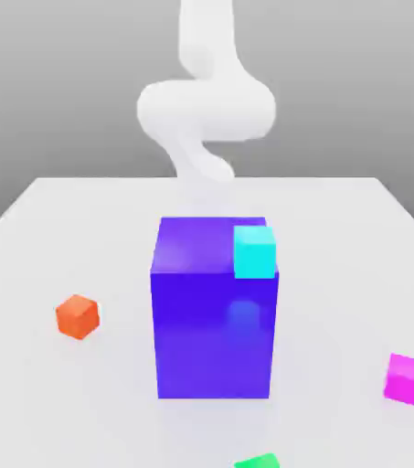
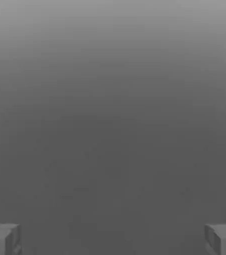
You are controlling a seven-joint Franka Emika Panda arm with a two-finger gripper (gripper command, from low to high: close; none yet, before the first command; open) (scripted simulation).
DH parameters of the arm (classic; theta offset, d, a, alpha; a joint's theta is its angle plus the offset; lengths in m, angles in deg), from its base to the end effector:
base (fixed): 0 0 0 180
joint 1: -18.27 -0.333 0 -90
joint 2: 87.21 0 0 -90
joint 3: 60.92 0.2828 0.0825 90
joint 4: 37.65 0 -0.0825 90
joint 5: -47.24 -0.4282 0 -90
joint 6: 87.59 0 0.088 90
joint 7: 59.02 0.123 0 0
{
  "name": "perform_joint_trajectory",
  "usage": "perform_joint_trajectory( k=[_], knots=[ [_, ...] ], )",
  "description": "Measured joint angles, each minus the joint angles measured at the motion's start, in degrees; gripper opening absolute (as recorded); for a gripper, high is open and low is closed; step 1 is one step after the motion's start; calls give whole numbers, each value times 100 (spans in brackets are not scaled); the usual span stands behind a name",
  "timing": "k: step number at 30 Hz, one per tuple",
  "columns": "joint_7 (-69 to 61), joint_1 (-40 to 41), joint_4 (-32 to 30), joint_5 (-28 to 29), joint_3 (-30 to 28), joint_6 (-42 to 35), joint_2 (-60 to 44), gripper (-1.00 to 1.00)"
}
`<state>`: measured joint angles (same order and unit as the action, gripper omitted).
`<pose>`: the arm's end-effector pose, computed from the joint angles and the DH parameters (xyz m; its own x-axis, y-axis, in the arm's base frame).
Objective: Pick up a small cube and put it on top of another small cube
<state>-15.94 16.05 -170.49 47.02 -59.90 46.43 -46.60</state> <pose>0.4564 0.0275 0.6340 0.5793 -0.6499 0.4920 -0.4704 -0.7594 -0.4495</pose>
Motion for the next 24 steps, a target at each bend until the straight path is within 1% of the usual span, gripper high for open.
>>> perform_joint_trajectory(
  k=[14, 19, 24],
  knots=[
    [-1402, -1194, -595, 80, 730, 1260, -2935, 0],
    [-1765, -1676, -804, 292, 1036, 1703, -3982, 0],
    [-2013, -2057, -1009, 665, 1195, 2134, -5044, 0]
  ],
)
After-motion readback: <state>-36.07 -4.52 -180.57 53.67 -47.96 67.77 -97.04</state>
